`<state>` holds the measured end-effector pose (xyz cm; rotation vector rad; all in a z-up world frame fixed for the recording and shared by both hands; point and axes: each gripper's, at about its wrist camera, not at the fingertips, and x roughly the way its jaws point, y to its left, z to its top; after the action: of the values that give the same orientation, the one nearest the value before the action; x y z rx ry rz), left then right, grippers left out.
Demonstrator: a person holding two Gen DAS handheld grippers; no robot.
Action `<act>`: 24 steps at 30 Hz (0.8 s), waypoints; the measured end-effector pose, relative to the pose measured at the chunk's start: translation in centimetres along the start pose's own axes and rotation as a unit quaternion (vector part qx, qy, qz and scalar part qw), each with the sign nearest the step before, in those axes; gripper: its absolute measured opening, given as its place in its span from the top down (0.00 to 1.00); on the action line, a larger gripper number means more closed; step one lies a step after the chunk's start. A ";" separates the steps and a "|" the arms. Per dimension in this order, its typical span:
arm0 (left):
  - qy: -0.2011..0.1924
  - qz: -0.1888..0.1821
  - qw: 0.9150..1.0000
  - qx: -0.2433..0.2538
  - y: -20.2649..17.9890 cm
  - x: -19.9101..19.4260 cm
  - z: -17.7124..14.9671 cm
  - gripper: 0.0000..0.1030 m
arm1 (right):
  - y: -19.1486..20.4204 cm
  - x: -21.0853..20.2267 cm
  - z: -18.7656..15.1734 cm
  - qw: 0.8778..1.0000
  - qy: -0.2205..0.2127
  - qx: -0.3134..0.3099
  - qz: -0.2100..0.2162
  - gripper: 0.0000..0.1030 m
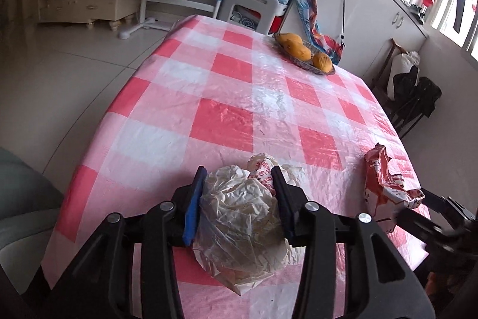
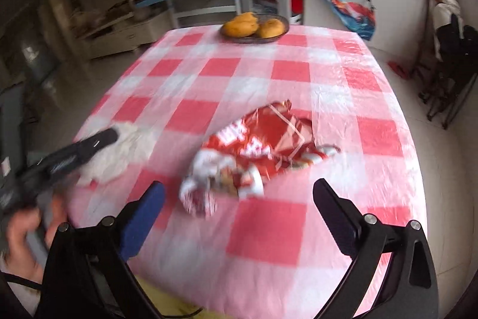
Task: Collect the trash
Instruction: 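Grasp the red snack wrapper with the right gripper while the left gripper holds the white bag, then carry the red wrapper and white bag over the yellow basin and release both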
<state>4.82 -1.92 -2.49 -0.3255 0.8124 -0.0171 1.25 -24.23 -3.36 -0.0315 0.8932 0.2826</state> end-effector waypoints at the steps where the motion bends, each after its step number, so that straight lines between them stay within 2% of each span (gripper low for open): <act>1: -0.002 0.003 1.000 0.003 0.0 0.0 0.1 0.59 | 0.6 0.6 0.3 1.000 -0.003 -0.010 -0.016 0.08; 4: -0.006 0.007 1.000 0.008 -0.1 -0.1 0.1 0.59 | 2.6 1.8 0.6 0.996 -0.012 -0.069 -0.062 0.08; 6: -0.007 0.010 1.000 0.012 -0.2 -0.1 0.1 0.59 | 3.1 2.6 0.3 0.994 -0.002 -0.096 -0.059 0.08; 9: -0.007 0.012 1.000 0.017 -0.4 0.0 -0.1 0.59 | 2.6 3.8 -0.1 0.995 0.020 -0.096 -0.034 0.18; 13: -0.006 0.013 0.999 0.030 -1.1 0.1 -0.4 0.58 | 0.7 3.3 -0.2 0.997 0.014 -0.070 -0.013 0.43; 19: -0.010 0.013 0.999 0.034 -1.5 0.2 -0.5 0.56 | -0.4 2.6 -0.5 0.998 0.002 -0.061 0.020 0.52; 24: -0.017 0.007 0.999 0.033 -1.4 0.0 -0.6 0.58 | -1.0 1.0 -0.8 0.996 -0.033 -0.041 0.067 0.57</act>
<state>4.53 -3.45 -2.43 -0.2580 0.7793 -0.0251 1.54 -25.05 -4.73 -0.0379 0.8197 0.4438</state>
